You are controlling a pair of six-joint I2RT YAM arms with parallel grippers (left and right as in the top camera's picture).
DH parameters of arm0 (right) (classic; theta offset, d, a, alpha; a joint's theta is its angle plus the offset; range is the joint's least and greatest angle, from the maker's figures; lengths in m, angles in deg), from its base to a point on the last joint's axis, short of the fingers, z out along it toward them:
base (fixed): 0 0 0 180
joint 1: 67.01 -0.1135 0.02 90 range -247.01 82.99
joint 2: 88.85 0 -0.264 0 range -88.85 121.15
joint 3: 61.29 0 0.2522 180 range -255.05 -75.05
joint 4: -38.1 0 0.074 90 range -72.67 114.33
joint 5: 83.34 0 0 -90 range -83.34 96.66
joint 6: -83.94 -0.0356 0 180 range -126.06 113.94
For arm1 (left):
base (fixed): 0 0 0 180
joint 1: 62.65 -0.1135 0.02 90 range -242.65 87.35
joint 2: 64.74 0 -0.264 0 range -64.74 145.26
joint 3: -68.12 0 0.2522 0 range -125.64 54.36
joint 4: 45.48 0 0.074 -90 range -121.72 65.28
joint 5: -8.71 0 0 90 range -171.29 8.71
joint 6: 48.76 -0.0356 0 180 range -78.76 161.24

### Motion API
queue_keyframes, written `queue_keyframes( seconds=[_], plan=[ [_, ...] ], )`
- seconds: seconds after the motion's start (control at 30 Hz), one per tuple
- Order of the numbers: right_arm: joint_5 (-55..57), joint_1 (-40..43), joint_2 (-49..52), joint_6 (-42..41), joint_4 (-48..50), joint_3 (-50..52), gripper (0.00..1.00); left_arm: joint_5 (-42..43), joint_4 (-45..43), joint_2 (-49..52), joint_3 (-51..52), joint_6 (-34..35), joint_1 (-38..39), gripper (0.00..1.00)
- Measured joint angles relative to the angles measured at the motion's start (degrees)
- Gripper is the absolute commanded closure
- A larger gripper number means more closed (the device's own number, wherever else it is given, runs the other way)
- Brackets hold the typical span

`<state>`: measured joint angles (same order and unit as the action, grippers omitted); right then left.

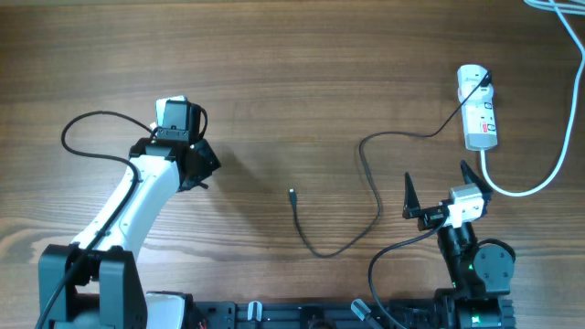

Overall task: Plug charger to phone and switch on socket
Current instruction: 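Grasp the phone's top edge with the left gripper and lift it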

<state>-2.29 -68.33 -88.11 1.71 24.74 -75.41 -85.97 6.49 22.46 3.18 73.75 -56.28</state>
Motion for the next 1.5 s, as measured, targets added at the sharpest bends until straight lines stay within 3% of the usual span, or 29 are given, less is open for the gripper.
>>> queue_keyframes(
  seconds=[0.07, 0.13, 0.17, 0.2, 0.23, 0.27, 0.3, 0.57, 0.83, 0.9, 0.93, 1.0, 1.07, 1.23, 1.4, 1.5],
  plan=[
    [0.0, 0.0, 0.0, 0.0, 0.0, 0.0, 0.00, -0.2, -0.5, 0.0, 0.0, 0.0, 0.0, 0.91],
    [0.0, 0.0, 0.0, 0.0, 0.0, 0.0, 0.00, -0.5, -0.6, 0.0, 0.0, 0.2, 0.0, 0.77],
    [0.0, 0.0, 0.0, 0.0, 0.0, 0.0, 0.00, -1.3, -0.6, 0.2, 0.0, 0.5, 0.0, 0.77],
    [0.0, 0.0, 0.0, 0.0, 0.0, 0.0, 0.00, -2.4, -0.7, 0.7, 0.0, 0.7, 0.0, 0.71],
    [0.0, 0.0, 0.0, 0.0, 0.0, 0.0, 0.00, -3.0, -0.7, 1.1, 0.0, 0.7, 0.0, 0.49],
    [0.0, 0.0, 0.0, 0.0, 0.0, 0.0, 0.00, -3.1, -0.7, 1.4, 0.0, 0.9, 0.0, 0.16],
    [0.0, 0.0, 0.0, 0.0, 0.0, 0.0, 0.00, -3.3, -0.7, 1.7, 0.0, 0.8, 0.0, 0.00],
    [0.0, 0.0, 0.0, 0.0, 0.0, 0.0, 0.00, -4.5, -1.9, 1.9, 0.0, 0.9, 0.0, 0.00],
    [0.0, 0.0, 0.0, 0.0, 0.0, 0.0, 0.00, -8.1, -8.6, 7.6, 1.0, 0.6, 0.0, 0.00],
    [0.0, 0.0, 0.0, 0.0, 0.0, 0.0, 0.00, -10.5, -11.1, 7.7, 1.0, -2.4, -0.1, 0.05],
    [0.0, 0.0, 0.0, 0.0, 0.0, 0.0, 0.00, -12.2, -12.8, 7.7, 0.9, -4.9, -0.6, 0.00],
    [0.0, 0.0, 0.0, 0.0, 0.0, 0.0, 0.00, -14.2, -17.8, 7.7, -0.2, -9.1, -2.7, 0.00],
    [0.0, 0.0, 0.0, 0.0, 0.0, 0.0, 0.00, -13.2, -21.0, 7.7, -1.0, -10.7, -4.8, 0.00],
    [0.0, 0.0, 0.0, 0.0, 0.0, 0.0, 0.00, 1.3, -29.9, 12.4, -1.4, -15.2, -12.7, 0.00],
    [0.0, 0.0, 0.0, 0.0, 0.0, 0.0, 0.00, 5.0, -32.5, 17.2, -1.5, -21.5, -12.8, 0.01],
    [0.0, 0.0, 0.0, 0.0, 0.0, 0.0, 0.00, 5.2, -30.7, 17.2, -1.9, -22.9, -12.8, 0.14]
  ],
)
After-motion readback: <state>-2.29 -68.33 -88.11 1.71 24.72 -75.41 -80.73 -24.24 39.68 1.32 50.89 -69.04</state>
